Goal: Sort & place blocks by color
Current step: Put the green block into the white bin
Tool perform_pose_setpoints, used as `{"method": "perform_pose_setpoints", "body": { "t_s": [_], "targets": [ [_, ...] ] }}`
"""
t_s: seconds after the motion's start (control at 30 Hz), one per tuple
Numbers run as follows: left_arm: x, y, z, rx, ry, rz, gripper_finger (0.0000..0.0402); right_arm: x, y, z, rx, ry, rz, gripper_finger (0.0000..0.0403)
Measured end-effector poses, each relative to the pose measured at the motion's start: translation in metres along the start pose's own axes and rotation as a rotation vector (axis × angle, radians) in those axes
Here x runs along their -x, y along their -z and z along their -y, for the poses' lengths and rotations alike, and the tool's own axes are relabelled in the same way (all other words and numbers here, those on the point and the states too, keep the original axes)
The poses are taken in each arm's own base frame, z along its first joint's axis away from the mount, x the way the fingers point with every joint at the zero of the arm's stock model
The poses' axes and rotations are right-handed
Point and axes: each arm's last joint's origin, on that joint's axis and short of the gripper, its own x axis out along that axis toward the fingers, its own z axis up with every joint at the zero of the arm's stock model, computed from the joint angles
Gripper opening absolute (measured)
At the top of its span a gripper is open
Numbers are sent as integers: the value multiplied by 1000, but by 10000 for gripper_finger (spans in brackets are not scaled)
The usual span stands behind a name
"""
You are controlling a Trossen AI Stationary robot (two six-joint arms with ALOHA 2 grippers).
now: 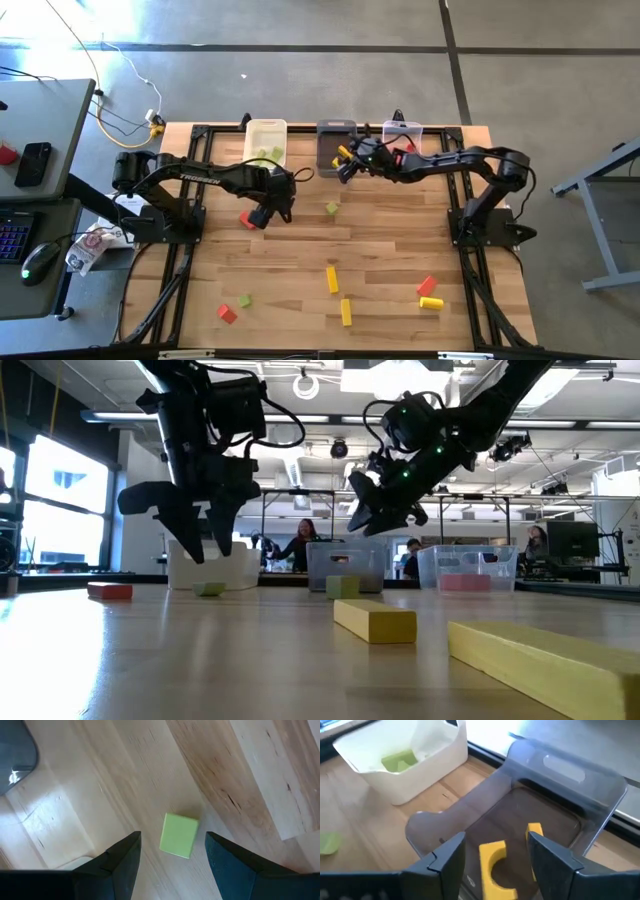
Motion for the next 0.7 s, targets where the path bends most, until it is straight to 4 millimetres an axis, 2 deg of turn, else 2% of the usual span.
{"method": "perform_pose_setpoints", "body": {
  "t_s": [0.33,0.53,0.7],
  "targets": [
    [-9,-1,1,-40,11,-35,206,21,-17,-7,-8,-90,60,197],
    [-26,-2,3,-47,33,-89,206,28,-16,-19,22,-120,71,197],
    [-36,-1,2,-15,-13,-157,206,31,-13,-26,50,-137,67,197]
  ]
}}
